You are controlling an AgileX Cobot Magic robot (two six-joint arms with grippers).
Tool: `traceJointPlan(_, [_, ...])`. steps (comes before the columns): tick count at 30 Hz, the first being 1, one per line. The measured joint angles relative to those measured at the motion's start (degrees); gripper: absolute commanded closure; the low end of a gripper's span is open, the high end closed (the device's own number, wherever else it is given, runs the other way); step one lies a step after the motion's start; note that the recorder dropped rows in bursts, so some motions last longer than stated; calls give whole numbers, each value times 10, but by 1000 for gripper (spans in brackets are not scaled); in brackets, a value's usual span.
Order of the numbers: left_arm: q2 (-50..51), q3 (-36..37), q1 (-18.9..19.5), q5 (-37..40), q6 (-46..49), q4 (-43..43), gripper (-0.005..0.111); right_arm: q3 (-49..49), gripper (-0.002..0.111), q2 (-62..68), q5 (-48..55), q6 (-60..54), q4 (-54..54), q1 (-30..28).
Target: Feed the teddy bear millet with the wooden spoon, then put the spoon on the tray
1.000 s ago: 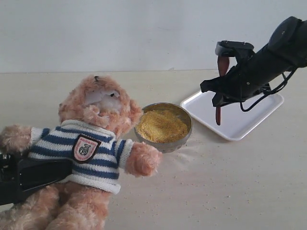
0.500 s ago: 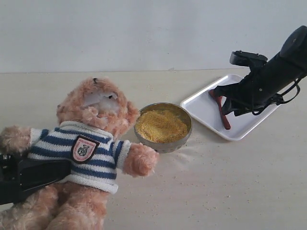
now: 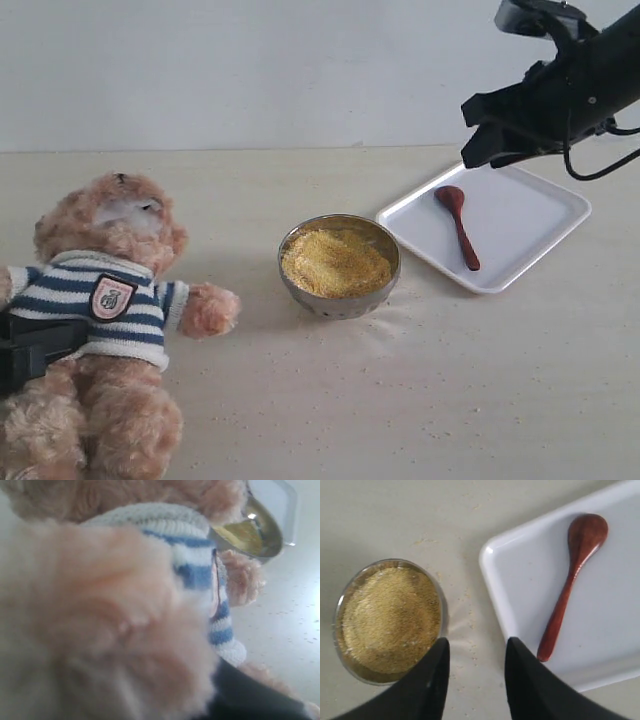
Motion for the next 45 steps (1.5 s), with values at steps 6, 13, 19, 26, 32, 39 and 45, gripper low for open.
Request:
traceJointPlan(6, [80, -16, 24, 26, 49, -3, 102, 0, 71, -51, 17, -32, 49, 0])
traceJointPlan(13, [230, -71, 24, 53, 101, -3, 102, 0, 71, -94, 42, -47, 72, 0])
traceJointPlan(19, [308, -113, 25, 73, 106, -8, 72, 0, 71, -109, 53, -52, 75, 0])
traceJointPlan(26, [325, -126, 25, 75, 81, -11, 10, 0, 71, -114, 58, -61, 87, 0])
traceJointPlan(32, [309, -124, 25, 75, 33, -8, 26, 0, 71, -114, 73, -68, 88, 0])
traceJointPlan(39, [199, -113, 25, 82, -1, 6, 27, 0, 71, -114, 84, -80, 103, 0])
traceJointPlan(45, [60, -110, 25, 88, -54, 28, 29, 0, 77, -130, 92, -100, 119, 0])
